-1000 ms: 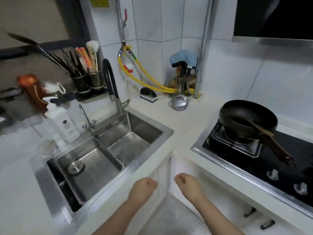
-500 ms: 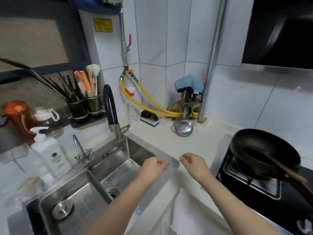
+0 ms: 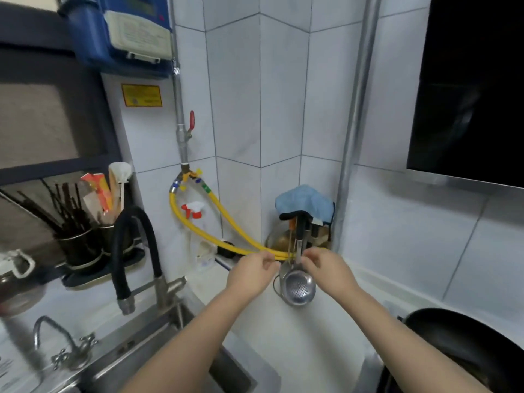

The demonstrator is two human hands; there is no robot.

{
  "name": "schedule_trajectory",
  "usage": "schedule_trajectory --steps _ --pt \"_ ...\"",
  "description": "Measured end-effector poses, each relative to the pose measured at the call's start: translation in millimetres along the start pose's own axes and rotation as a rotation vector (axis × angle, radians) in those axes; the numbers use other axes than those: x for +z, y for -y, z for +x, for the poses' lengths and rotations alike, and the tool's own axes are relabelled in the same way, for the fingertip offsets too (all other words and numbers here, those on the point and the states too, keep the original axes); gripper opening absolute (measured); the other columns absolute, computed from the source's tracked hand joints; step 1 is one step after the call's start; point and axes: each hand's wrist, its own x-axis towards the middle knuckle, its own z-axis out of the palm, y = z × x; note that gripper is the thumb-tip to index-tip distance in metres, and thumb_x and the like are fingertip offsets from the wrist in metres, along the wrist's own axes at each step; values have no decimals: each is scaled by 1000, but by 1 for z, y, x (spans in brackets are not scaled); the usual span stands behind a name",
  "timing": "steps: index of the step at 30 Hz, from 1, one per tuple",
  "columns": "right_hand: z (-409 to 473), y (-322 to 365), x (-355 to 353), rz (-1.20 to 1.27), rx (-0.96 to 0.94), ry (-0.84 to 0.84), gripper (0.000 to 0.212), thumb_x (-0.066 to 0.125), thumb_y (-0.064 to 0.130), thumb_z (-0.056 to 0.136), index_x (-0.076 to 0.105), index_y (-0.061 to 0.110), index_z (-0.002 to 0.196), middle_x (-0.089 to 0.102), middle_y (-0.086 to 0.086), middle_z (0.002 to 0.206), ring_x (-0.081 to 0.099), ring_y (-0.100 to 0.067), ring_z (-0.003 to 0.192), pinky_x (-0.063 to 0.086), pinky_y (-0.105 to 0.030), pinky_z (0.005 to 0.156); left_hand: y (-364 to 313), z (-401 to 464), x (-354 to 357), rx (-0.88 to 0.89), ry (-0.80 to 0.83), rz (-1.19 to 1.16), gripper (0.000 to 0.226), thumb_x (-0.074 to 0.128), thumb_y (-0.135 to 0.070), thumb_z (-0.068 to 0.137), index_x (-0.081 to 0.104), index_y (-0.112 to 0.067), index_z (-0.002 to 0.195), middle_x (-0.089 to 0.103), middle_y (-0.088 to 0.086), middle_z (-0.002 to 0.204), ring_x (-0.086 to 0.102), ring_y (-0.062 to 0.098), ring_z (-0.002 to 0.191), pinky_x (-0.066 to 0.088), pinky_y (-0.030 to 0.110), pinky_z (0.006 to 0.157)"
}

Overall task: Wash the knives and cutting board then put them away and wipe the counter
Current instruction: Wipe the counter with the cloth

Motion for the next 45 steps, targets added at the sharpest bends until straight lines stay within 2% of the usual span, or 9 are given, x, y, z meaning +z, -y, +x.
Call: schedule_trajectory --steps 7,12,18,22,26,29,36,41,45 --pt "91 -23 -39 -217 -49 -128 44 50 41 91 50 22 131 53 0 131 46 -21 121 41 -35 99 -24 90 -2 236 -121 273 51 49 -41 92 41 -24 139 47 0 134 45 20 126 40 35 102" --pt "137 -34 -40 -298 0 -75 54 48 46 91 38 25 139 44 1 140 40 -22 128 39 -38 102 -27 149 3 208 -88 222 54 47 -42 94 37 -20 142 37 4 142 39 22 130 35 34 108" --pt "179 -34 -30 -322 6 18 64 45 50 92 19 32 147 25 1 152 30 -25 135 36 -41 106 -21 210 17 0 -7 -154 45 43 -43 96 46 -10 128 57 9 123 56 27 115 44 29 94" --pt "189 -39 -24 -311 -24 39 61 42 54 92 22 37 146 18 1 156 23 -23 140 29 -41 111 -24 247 19 -254 18 -545 47 53 -41 93 61 1 113 66 17 114 64 30 102 51 33 90" --pt "189 -49 -27 -323 -36 42 60 42 55 91 25 38 146 18 0 157 22 -23 141 25 -39 114 -36 260 16 -370 6 -969 41 69 -9 84 56 13 117 63 26 114 64 36 99 54 40 85" --pt "185 -53 -32 -336 -48 50 59 43 55 91 24 39 146 18 1 156 24 -24 139 24 -39 113 -46 259 11 -268 -34 -1055 46 63 5 85 51 0 129 57 19 125 59 32 108 50 34 88" --pt "186 -48 -47 -252 -9 15 61 40 54 93 21 34 147 20 -2 156 25 -24 140 24 -39 114 -87 264 -13 102 14 -1072 36 56 3 90 63 -20 116 61 7 128 55 20 121 42 41 107" --pt "176 -41 -76 11 -66 -173 54 45 44 94 30 27 143 42 7 141 42 -13 128 35 -29 106 -121 256 -24 253 168 -1100 36 59 0 89 67 -29 107 65 8 122 60 24 116 44 44 104" --pt "159 -27 -106 218 -146 -250 47 45 38 96 32 31 141 40 23 129 40 3 119 32 -17 100 -137 233 -31 330 316 -1133 36 56 4 89 64 -21 114 69 4 114 67 17 102 56 28 86"
